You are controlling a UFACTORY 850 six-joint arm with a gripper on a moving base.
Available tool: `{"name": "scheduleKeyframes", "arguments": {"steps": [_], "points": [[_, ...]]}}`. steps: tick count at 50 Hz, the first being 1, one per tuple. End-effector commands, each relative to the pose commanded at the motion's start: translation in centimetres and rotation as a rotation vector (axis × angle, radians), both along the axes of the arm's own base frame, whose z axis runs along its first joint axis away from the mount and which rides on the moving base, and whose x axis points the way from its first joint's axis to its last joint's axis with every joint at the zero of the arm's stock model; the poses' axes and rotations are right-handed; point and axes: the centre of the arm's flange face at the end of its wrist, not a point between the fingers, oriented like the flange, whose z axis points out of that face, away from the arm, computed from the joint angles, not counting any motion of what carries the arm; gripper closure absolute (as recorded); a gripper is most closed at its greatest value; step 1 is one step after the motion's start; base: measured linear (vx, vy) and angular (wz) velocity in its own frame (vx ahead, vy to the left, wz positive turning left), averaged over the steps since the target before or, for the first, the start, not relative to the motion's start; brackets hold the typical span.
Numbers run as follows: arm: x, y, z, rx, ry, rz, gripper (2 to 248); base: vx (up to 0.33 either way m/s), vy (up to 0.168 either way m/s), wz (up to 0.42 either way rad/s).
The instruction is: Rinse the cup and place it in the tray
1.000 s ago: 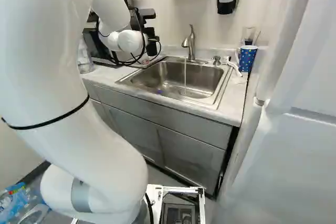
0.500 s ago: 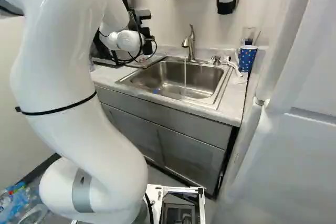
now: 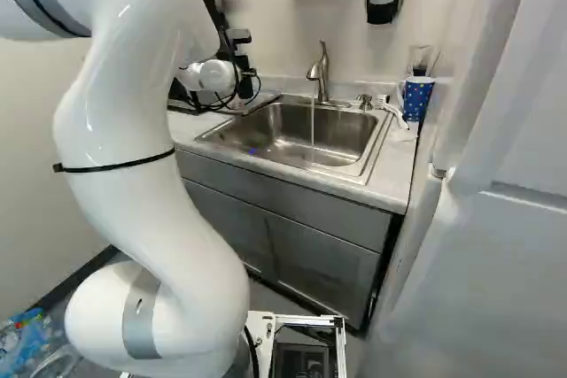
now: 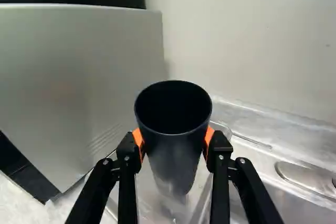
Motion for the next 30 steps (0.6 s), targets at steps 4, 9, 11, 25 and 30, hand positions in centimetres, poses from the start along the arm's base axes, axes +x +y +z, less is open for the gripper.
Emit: {"name": "scheduleKeyframes", "arguments": {"steps": [4, 9, 11, 25, 30], "points": [[0.6, 0.2, -0.4, 0.000, -0.003, 0.001, 125, 0.000, 0.000, 0.000], [1.3, 0.4, -1.0, 0.001, -0.006, 0.003, 125, 0.000, 0.000, 0.000], [1.6, 0.5, -1.2, 0.001, -0.007, 0.004, 125, 0.000, 0.000, 0.000], [3.3, 1.1, -2.8, 0.002, -0.013, 0.010, 125, 0.000, 0.000, 0.000], [3.6, 1.3, -3.4, 0.001, -0.006, 0.011, 125, 0.000, 0.000, 0.000]]}}
